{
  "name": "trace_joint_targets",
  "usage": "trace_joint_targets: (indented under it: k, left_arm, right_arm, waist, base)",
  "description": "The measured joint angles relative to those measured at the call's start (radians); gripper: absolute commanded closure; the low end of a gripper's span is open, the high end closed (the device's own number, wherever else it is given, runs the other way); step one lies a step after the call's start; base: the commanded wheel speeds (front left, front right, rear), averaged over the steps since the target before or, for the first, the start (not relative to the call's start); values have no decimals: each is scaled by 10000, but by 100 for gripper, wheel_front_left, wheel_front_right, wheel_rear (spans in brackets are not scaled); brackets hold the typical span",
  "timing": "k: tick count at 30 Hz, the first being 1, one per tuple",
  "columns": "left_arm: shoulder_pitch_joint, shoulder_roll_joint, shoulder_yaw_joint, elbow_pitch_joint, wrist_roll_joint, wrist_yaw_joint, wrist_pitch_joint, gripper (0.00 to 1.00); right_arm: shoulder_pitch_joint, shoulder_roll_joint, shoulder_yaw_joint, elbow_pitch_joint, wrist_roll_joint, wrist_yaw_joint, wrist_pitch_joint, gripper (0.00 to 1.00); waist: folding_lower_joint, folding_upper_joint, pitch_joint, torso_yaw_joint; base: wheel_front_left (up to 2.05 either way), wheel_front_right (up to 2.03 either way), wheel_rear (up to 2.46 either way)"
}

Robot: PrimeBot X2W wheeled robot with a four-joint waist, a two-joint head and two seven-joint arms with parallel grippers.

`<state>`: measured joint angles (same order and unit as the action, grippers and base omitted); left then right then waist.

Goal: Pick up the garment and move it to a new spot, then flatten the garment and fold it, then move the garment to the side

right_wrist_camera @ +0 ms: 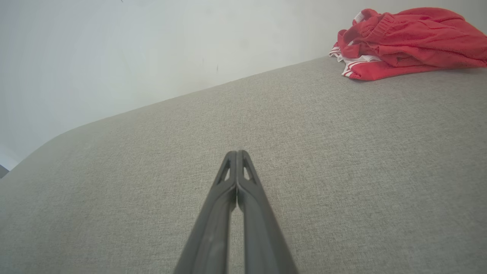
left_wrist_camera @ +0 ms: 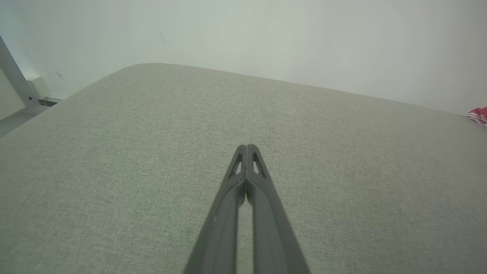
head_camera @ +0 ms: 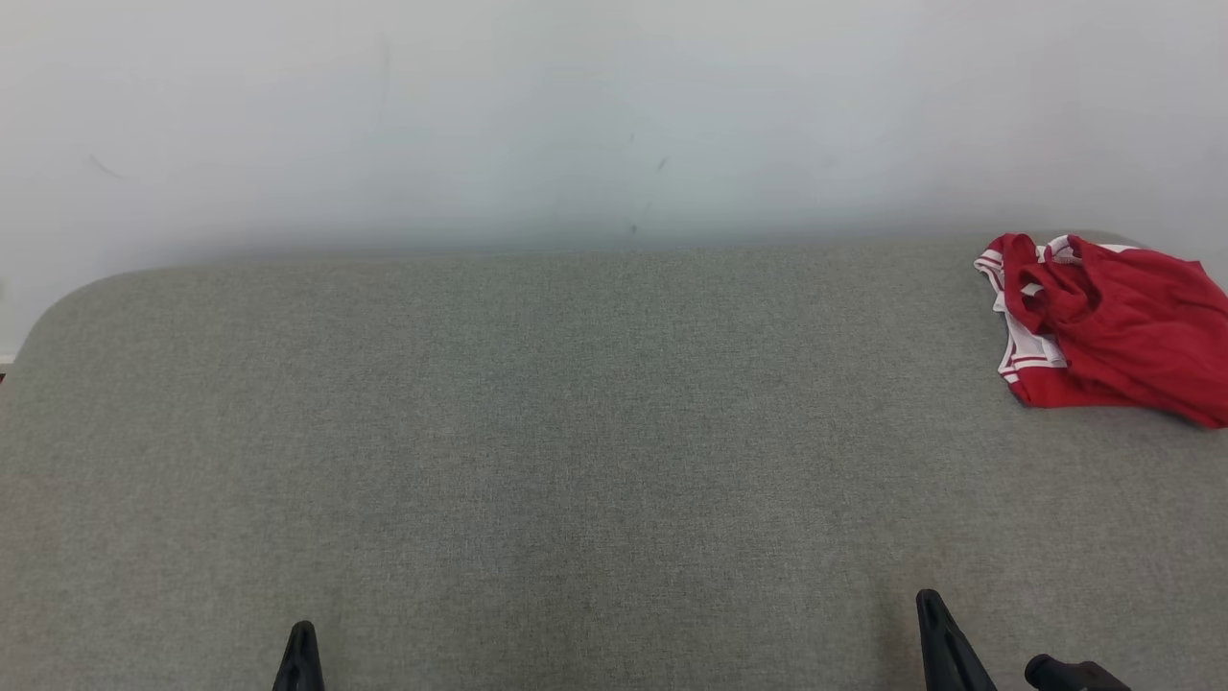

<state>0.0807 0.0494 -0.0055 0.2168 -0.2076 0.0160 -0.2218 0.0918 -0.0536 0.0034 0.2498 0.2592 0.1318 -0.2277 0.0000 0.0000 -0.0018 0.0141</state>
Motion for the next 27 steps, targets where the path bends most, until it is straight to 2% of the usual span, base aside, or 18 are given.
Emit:
trace_joint_targets:
  k: [13,27]
  left_arm:
    - [-252,-4,180,15,-2648,-263,587,100]
    - [-526,-6,385,67,-4861,-514,1122,100]
  right_arm:
    - [-334,-29,-121,-2,2600,0,535,100]
    - [-622,-59,-249,-6,4809,0,1057,100]
  waist:
    - [0,0,6,-17]
    - [1,0,12,-34]
  base:
    - [0,0,0]
    - [0,0,0]
